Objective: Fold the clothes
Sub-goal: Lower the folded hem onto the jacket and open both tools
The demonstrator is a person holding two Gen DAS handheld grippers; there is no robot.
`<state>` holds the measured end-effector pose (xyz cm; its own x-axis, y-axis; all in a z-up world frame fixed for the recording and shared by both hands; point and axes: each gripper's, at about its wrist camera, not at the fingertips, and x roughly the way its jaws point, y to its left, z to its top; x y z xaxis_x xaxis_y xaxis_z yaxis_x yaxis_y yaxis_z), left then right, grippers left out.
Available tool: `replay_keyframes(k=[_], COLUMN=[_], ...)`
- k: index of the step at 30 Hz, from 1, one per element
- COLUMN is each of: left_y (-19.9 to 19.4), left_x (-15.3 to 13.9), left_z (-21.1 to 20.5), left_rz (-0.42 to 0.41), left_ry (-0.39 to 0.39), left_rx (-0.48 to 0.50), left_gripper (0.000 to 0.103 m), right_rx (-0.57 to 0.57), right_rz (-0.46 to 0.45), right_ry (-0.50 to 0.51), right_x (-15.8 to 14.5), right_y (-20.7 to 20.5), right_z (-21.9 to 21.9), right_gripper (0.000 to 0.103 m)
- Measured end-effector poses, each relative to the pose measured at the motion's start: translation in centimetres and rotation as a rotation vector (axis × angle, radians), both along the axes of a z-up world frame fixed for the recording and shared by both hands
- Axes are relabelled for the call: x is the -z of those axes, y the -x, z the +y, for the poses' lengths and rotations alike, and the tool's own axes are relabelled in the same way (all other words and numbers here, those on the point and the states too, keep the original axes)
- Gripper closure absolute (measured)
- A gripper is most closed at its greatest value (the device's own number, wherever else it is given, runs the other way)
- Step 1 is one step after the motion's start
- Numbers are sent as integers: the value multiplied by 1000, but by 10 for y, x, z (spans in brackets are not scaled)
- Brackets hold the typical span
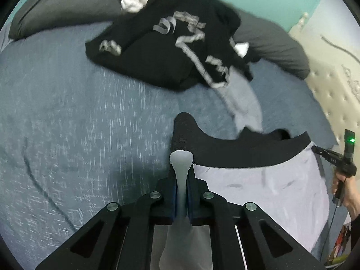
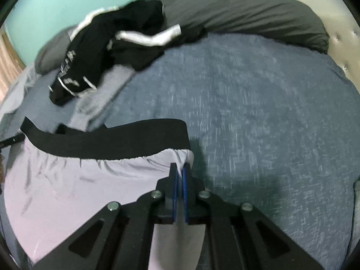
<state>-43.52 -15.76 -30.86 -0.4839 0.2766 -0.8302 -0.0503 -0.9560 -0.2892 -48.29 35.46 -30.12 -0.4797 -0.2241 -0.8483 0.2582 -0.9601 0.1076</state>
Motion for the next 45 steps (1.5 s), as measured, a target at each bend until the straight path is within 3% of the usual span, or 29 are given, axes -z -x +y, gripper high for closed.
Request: replay_keyframes(k=[6, 9, 11, 14, 17, 19, 21, 30, 35, 41, 45], left_y=[-9, -16, -26, -50, -76, -93, -110, -183, -221, -234, -242], left_x=[2, -3, -11, -13, -15, -16, -17, -10, -7, -3, 0], left_z=[-12, -20, -22, -26, -30, -32, -35, -39, -34, -27, -23], left_rz=[-13, -12, -7, -11, -16, -20, -24, -61, -83, -94, -100], left_ry=[-69, -109, -87, -90, -99, -105, -111, -134, -128, -120, -116], left_rx=[-23, -34, -37, -38, -39, -40, -41, -34, -4, 22, 37], left_gripper=[88, 85, 84, 80, 72, 59, 56, 56, 55, 54, 54], right_rx=[21, 67, 100, 135, 145, 148, 150, 103, 71, 48, 38], right_rz=[-26, 4, 30, 44, 34, 23, 3, -135, -205, -285, -286], right_ry=[17, 51, 69, 128, 168, 194, 229, 238, 262, 307, 302], right_x=[13, 1, -9, -21, -26, -27, -26, -9, -2, 13, 16], right_y=[-3, -9, -17, -37, -57, -72, -87, -152, -182, -208, -217], right_z=[4, 15, 23, 36, 44, 49, 56, 83, 95, 98, 91], right_gripper=[95, 87, 78, 77, 74, 68, 62, 49, 48, 48, 48])
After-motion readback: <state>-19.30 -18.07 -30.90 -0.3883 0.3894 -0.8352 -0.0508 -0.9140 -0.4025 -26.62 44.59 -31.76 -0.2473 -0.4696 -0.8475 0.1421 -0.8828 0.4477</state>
